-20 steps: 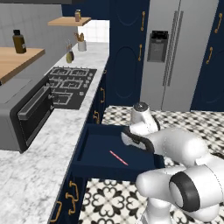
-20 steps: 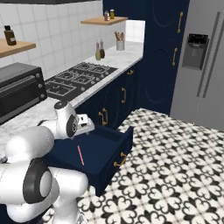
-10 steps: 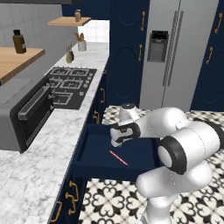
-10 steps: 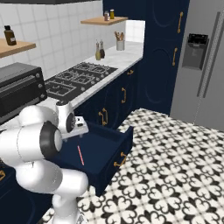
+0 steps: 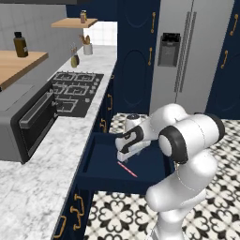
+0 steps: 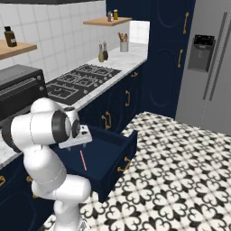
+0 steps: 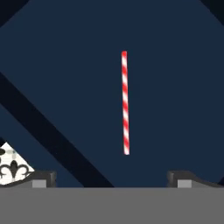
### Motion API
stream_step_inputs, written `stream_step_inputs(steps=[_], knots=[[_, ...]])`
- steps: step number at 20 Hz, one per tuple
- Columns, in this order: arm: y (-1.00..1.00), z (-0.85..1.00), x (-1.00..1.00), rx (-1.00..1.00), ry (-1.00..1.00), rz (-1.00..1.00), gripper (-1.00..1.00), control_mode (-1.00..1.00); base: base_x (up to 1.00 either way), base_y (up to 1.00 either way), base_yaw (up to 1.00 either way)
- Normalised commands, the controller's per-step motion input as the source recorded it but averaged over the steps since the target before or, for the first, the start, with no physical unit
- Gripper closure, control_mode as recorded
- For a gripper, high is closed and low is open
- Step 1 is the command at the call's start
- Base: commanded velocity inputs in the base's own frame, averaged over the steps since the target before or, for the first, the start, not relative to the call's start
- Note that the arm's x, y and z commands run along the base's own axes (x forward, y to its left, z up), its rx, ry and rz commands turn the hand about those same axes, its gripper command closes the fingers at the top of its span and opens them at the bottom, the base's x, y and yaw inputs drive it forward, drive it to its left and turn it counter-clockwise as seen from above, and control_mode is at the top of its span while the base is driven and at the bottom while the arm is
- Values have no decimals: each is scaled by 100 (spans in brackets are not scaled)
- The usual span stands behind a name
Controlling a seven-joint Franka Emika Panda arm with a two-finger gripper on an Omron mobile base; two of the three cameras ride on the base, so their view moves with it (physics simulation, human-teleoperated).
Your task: Take a straw from the drawer in front and place it inside the glass cup on the dining counter.
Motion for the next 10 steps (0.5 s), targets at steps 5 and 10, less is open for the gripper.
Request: stream_step_inputs(steps=[5,10], knots=[[0,-39,8,0,2,0,-100,-100,0,0,0],[0,-40,12,0,-1,0,-100,-100,0,0,0]])
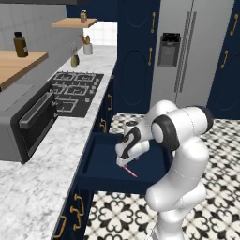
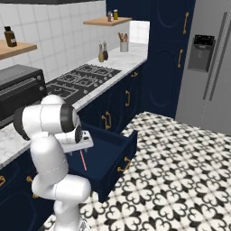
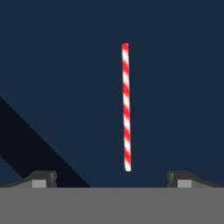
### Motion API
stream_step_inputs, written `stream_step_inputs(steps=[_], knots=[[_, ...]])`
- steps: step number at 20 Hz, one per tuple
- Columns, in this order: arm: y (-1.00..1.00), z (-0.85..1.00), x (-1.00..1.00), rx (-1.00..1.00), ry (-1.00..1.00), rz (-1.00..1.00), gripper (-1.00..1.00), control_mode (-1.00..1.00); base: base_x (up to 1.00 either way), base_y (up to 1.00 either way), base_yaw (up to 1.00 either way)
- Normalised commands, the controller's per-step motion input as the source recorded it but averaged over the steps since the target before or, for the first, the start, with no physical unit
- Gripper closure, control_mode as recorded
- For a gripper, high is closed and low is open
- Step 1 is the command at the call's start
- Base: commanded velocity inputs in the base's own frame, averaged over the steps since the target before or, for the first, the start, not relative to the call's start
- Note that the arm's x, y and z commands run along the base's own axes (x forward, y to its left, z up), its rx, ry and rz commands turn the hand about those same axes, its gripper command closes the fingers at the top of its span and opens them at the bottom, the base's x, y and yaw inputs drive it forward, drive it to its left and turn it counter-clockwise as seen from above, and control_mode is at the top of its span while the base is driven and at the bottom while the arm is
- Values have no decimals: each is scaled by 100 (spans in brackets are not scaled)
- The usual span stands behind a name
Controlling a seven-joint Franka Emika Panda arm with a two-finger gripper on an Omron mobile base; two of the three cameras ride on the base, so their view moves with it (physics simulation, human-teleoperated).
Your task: Take a straw from the drawer in front and place it inside the glass cup on the dining counter.
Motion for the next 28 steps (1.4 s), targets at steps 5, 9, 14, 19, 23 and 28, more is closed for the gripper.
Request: stream_step_inputs(steps=[5,9,14,19,23,28], knots=[[0,-35,22,0,-1,0,-100,-100,0,0,0],[0,-27,39,0,-1,1,-100,-100,0,0,0],[0,-32,28,0,0,0,-100,-100,0,0,0],[3,-35,0,-1,-4,0,-100,-100,0,0,0],[0,-32,3,0,-1,0,-100,-100,0,0,0],[0,-33,1,0,-1,0,-100,-100,0,0,0]])
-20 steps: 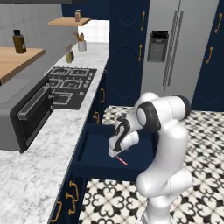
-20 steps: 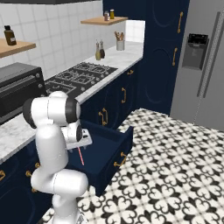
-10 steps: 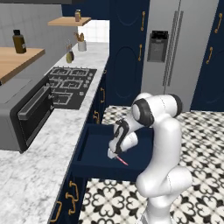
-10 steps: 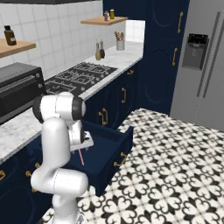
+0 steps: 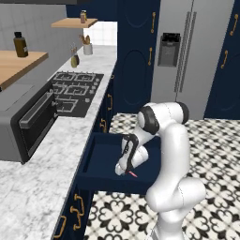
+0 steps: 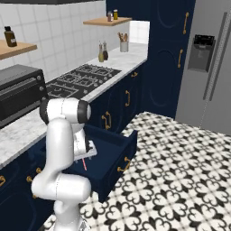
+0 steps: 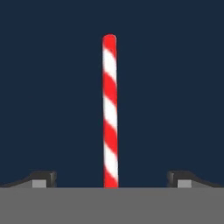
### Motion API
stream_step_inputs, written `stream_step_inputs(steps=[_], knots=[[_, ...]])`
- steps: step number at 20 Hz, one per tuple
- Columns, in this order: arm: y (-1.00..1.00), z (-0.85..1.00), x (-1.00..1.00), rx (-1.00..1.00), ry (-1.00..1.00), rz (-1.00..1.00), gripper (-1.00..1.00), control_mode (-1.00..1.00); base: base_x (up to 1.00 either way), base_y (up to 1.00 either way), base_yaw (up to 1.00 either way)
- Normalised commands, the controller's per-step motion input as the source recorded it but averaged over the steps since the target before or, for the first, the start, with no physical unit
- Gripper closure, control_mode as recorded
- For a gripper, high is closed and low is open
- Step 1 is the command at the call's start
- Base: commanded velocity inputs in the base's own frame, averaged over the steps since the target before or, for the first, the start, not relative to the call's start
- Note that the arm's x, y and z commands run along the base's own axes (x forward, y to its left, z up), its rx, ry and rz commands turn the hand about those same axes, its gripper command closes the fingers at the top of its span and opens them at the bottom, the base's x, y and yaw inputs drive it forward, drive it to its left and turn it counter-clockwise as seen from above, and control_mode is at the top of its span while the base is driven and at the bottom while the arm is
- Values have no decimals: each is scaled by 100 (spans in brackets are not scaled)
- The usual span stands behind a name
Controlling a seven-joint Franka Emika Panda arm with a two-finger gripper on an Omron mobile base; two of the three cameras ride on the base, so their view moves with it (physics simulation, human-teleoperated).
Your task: Take a straw from the drawer in front and place it inside the glass cup on the dining counter.
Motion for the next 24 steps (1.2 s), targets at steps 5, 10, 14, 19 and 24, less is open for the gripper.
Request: stream_step_inputs(steps=[5,10,14,19,24], knots=[[-2,-28,0,0,-3,0,-100,-100,0,0,0],[-35,-45,-3,0,-7,0,100,-100,0,0,0],[-89,-87,-14,0,-12,-5,100,-100,0,0,0],[-65,-84,-3,0,-8,-5,100,-100,0,0,0],[-54,-64,0,0,-2,-5,100,-100,0,0,0]])
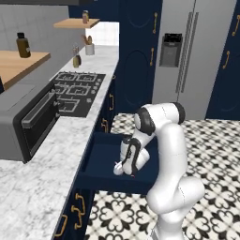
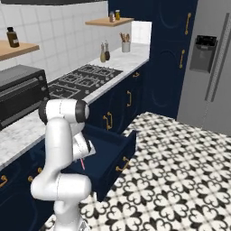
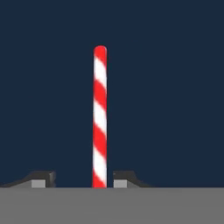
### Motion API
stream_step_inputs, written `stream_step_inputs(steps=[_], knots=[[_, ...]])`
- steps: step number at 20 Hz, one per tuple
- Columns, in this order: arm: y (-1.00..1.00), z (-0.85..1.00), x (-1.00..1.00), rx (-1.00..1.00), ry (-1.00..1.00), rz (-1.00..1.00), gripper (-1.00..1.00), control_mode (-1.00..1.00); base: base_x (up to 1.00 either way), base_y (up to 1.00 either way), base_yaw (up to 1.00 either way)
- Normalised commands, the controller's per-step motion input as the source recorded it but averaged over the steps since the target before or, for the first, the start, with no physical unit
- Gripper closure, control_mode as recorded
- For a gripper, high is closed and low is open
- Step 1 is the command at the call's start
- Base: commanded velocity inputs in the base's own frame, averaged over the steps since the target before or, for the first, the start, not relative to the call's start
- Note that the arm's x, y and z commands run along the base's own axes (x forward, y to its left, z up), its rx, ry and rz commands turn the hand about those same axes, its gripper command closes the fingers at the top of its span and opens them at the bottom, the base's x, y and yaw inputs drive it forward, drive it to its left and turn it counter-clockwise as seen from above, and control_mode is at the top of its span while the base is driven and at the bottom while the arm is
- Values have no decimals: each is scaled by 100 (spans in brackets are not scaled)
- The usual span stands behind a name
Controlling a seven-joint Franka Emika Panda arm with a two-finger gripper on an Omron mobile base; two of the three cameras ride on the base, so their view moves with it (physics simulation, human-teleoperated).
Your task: Take a straw from the drawer in front and place it inside the glass cup on the dining counter.
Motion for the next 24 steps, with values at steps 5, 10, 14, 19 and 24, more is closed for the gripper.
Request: stream_step_inputs(steps=[5,10,14,19,24], knots=[[-86,-32,6,0,2,-4,100,-100,0,0,0],[-89,-29,7,6,9,-1,100,-100,0,0,0],[-91,-22,3,19,16,0,100,-100,0,0,0],[-77,-11,16,11,20,0,100,-100,0,0,0],[-68,-24,25,0,11,0,100,-100,0,0,0]])
